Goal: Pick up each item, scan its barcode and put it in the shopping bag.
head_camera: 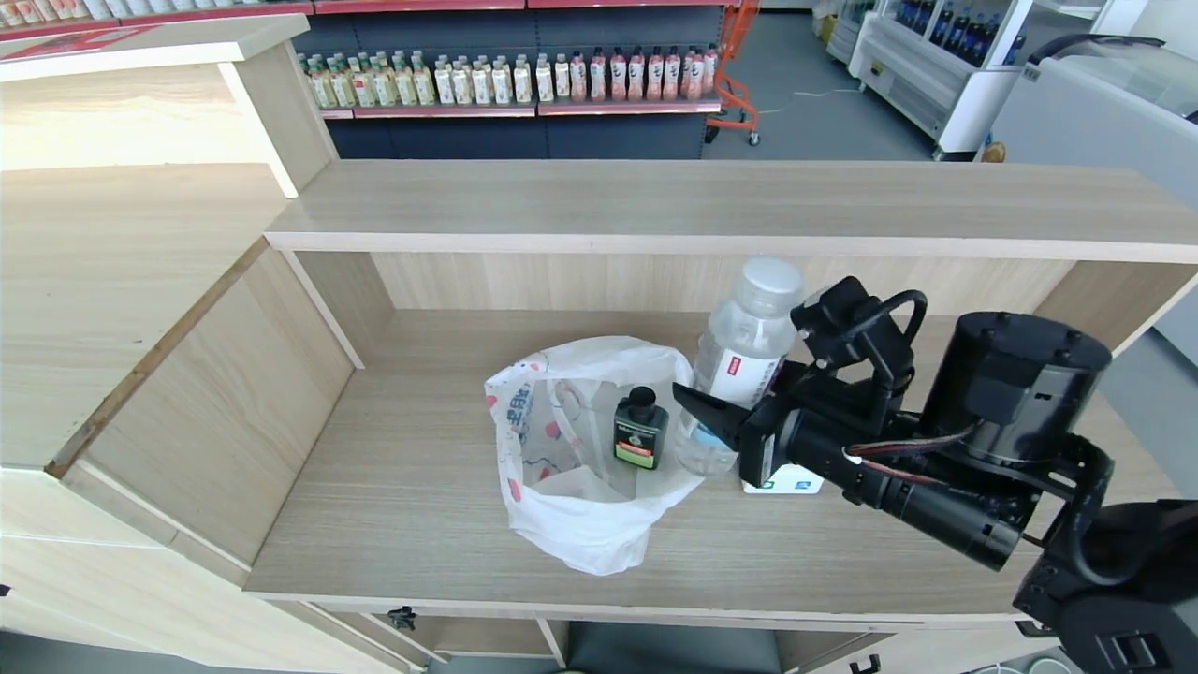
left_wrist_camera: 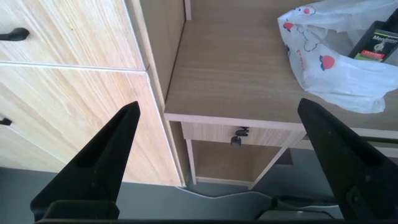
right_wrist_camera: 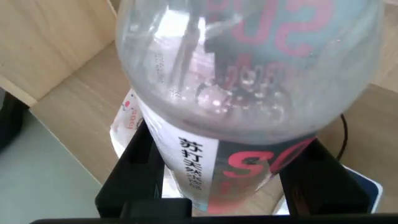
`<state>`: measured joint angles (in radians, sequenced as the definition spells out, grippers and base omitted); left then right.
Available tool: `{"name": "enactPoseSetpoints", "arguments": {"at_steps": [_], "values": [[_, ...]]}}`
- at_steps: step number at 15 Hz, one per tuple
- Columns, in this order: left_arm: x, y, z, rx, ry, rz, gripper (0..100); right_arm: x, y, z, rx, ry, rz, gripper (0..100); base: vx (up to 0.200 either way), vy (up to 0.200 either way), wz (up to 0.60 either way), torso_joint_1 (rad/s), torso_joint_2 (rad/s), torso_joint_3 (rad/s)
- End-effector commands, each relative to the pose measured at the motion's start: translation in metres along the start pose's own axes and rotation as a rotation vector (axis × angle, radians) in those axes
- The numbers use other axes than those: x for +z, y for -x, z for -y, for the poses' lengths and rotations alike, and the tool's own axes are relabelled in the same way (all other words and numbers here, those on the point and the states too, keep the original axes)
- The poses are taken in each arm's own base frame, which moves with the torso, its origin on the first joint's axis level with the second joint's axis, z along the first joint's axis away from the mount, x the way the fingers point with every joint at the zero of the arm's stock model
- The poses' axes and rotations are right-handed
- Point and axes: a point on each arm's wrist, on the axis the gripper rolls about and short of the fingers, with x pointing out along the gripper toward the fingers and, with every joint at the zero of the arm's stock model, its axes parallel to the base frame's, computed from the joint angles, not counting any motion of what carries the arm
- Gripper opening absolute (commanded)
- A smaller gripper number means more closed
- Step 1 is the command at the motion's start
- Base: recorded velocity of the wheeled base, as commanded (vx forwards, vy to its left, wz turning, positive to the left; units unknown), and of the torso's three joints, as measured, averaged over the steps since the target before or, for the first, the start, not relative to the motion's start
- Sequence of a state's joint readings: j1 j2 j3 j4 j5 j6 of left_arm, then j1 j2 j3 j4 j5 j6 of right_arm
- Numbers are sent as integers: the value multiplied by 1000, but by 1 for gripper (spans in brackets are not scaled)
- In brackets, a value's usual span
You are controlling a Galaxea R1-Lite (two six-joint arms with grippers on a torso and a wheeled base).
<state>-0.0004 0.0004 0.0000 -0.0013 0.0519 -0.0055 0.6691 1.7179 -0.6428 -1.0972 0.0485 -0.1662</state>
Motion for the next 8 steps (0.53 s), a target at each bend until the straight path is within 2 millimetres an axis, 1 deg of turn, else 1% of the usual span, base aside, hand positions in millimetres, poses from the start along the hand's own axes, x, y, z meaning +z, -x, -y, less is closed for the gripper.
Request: {"name": "enactPoseSetpoints", "arguments": {"at_steps": [1, 4, 5, 6, 7, 8], "values": [[0, 0, 0, 1, 1, 1, 100, -1, -7, -24, 77, 50, 5, 0, 0, 0, 0, 0, 0, 0], [0, 0, 0, 1, 1, 1, 100, -13, -17, -29, 84, 134, 0, 0, 0, 0, 0, 0, 0, 0], [0, 0, 0, 1, 1, 1, 100, -24, -25, -30, 70, 171, 32, 0, 0, 0, 0, 0, 0, 0], [0, 0, 0, 1, 1, 1, 100, -28, -29, -30, 63, 196, 50, 0, 0, 0, 0, 0, 0, 0], [0, 0, 0, 1, 1, 1, 100, -37, -35, -30, 49, 237, 78, 0, 0, 0, 0, 0, 0, 0], [0, 0, 0, 1, 1, 1, 100, -41, -38, -30, 39, 242, 96, 0, 0, 0, 0, 0, 0, 0]]}}
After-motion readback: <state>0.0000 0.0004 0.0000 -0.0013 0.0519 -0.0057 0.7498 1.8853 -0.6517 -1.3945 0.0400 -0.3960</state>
